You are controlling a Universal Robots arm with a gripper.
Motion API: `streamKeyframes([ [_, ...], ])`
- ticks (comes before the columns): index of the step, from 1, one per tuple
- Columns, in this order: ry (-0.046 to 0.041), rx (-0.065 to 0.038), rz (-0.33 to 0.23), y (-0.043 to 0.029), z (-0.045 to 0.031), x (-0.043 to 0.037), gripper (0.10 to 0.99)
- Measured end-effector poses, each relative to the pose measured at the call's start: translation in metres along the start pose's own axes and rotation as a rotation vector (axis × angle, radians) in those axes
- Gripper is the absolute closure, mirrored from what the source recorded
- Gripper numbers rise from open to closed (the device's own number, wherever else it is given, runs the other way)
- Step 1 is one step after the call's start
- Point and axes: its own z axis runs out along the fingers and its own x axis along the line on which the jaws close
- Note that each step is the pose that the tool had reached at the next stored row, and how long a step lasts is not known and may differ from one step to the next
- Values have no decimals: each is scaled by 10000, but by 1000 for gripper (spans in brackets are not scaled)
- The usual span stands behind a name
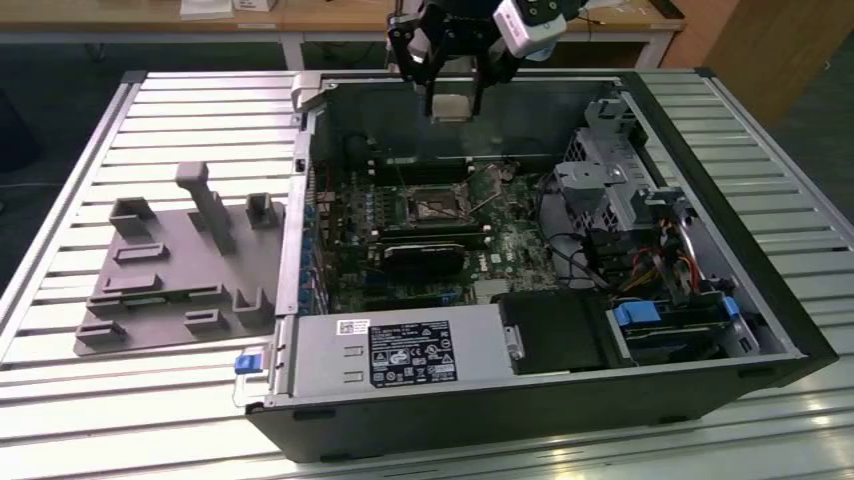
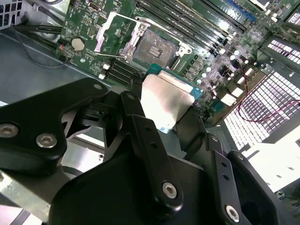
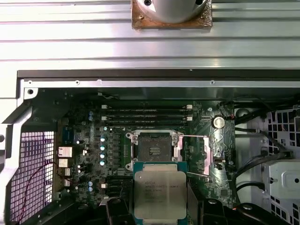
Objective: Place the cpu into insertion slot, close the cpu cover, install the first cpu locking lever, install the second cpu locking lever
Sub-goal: 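Place the cpu into insertion slot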
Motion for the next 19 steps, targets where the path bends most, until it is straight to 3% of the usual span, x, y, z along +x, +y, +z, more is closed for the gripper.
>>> streamKeyframes([
  [13, 1, 1, 0, -12, 140, -3, 549],
  [19, -1, 0, 0, -22, 243, -5, 549],
])
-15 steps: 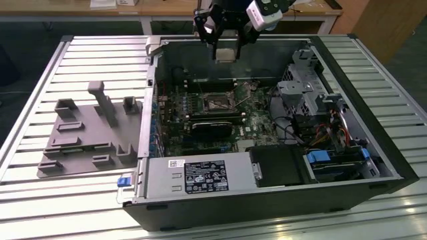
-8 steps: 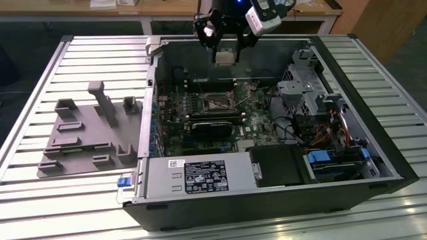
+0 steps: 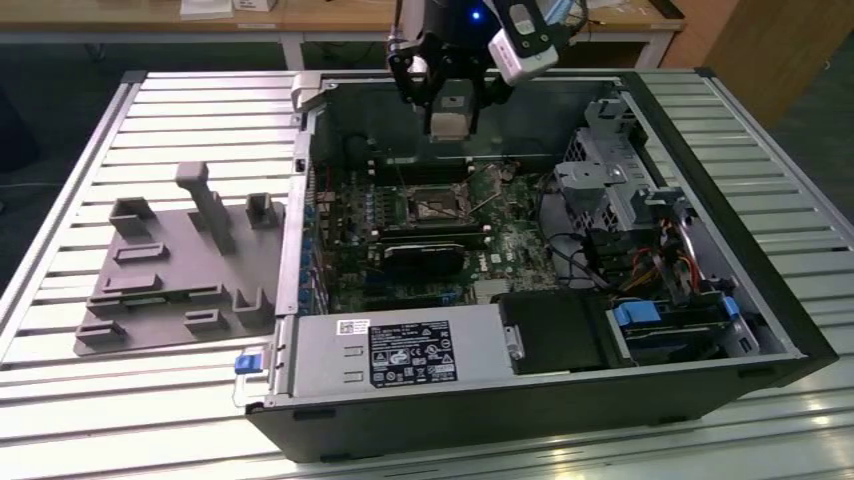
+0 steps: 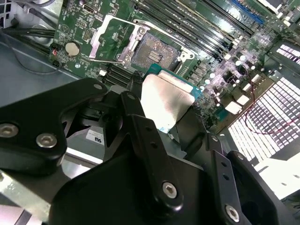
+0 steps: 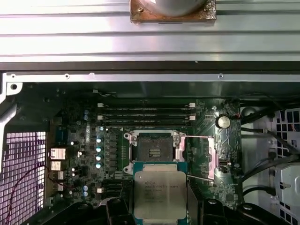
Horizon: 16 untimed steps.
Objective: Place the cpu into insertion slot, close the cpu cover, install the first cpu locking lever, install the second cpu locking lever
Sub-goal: 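Place the cpu into insertion slot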
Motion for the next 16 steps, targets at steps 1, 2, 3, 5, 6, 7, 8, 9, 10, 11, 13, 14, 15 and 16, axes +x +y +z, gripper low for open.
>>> streamKeyframes([
  [1, 0, 1, 0, -1, 16, 0, 549],
  [2, 0, 1, 0, -3, 30, -1, 549],
  [3, 0, 1, 0, -4, 43, -1, 549],
  [5, 0, 1, 0, -6, 68, -1, 549],
  [6, 0, 1, 0, -7, 80, -2, 549],
  [7, 0, 2, -1, -9, 94, -2, 549],
  [8, 0, 2, -1, -10, 107, -2, 549],
  [9, 0, 2, -1, -11, 120, -2, 549],
  [10, 0, 3, 0, -12, 133, -3, 549],
  [11, 0, 5, 0, -13, 145, -3, 549],
  [13, 0, 9, 0, -15, 166, -3, 549],
  [14, 0, 10, 0, -16, 176, -3, 549],
  [15, 0, 10, 0, -17, 188, -4, 549],
  [16, -1, 12, 0, -18, 198, -4, 549],
])
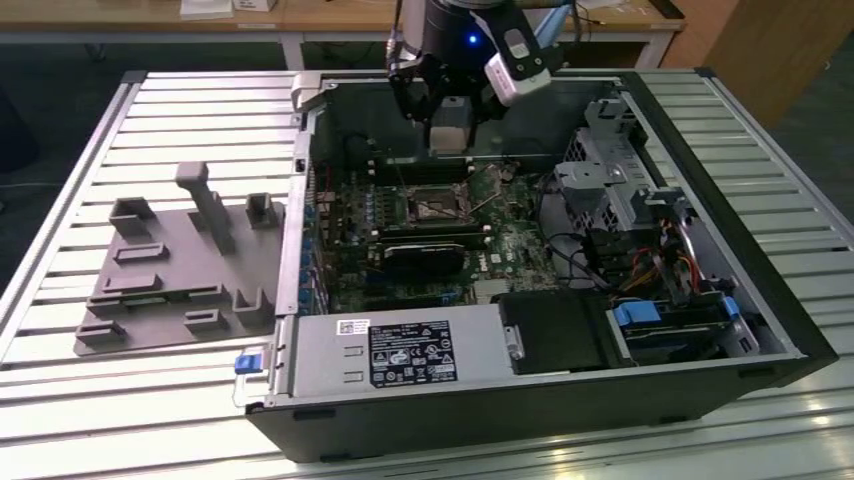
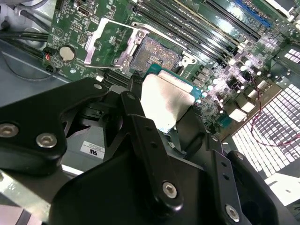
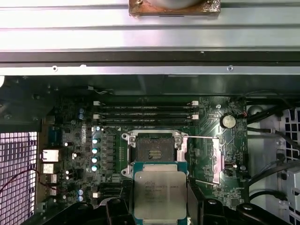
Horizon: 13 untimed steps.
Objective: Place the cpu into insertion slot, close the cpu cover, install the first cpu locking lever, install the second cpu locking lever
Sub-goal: 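Place the cpu into insertion slot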
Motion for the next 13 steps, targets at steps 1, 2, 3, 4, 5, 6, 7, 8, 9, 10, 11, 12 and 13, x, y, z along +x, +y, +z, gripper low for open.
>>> streamKeyframes([
  [1, 0, 0, 0, -1, 12, 0, 549],
  [2, 0, 1, 0, -2, 25, 0, 549],
  [3, 0, 1, 0, -4, 39, -1, 549],
  [4, 0, 2, 0, -5, 55, -1, 549],
  [5, 0, 2, 0, -6, 72, -1, 549],
  [6, 0, 2, 0, -8, 89, -2, 549],
  [7, 0, 2, 0, -9, 106, -2, 549],
  [8, 0, 3, 0, -11, 123, -2, 549],
  [9, 1, 3, 0, -12, 139, -3, 549],
  [10, 0, 3, 0, -13, 155, -3, 549],
  [11, 0, 4, 1, -15, 171, -3, 549],
  [12, 0, 4, 1, -16, 188, -3, 549],
  [13, 0, 5, 0, -18, 204, -4, 549],
])
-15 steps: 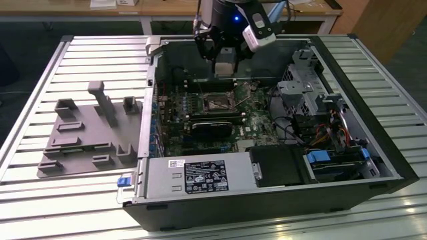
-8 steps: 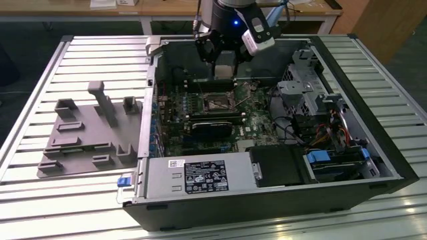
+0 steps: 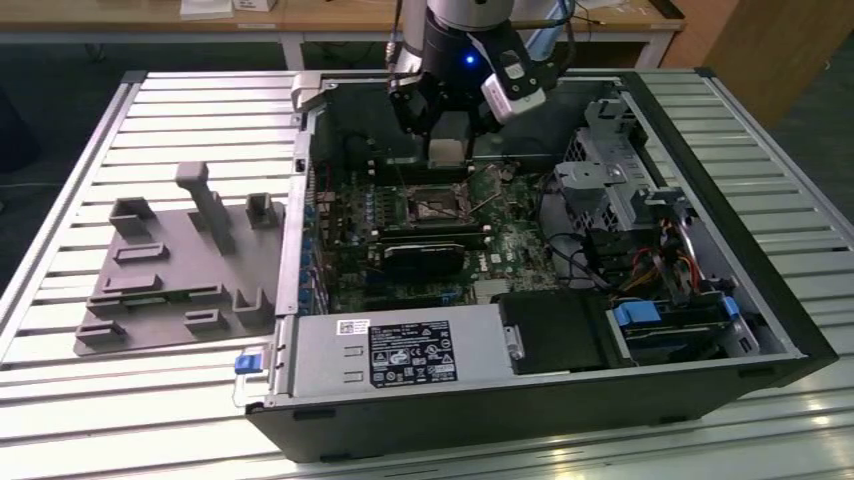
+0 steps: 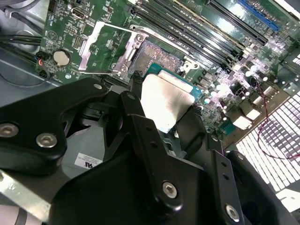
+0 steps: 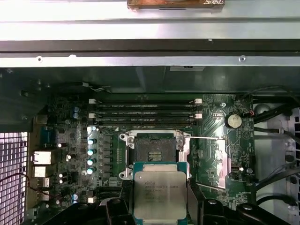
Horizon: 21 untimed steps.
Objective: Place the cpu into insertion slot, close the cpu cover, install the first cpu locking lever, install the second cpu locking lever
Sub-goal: 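Place the cpu into insertion slot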
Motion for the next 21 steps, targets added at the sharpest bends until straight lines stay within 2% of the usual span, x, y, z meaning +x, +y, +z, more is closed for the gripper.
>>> streamKeyframes([
  [6, -70, 10, -21, -6, 96, -2, 549],
  [10, -126, 41, 75, -8, 124, -3, 549],
  [14, -200, 46, 909, -12, 171, -3, 549],
  [18, -300, 75, 2030, -18, 237, -4, 549],
  [21, -339, 93, 2470, -20, 259, -5, 549],
])
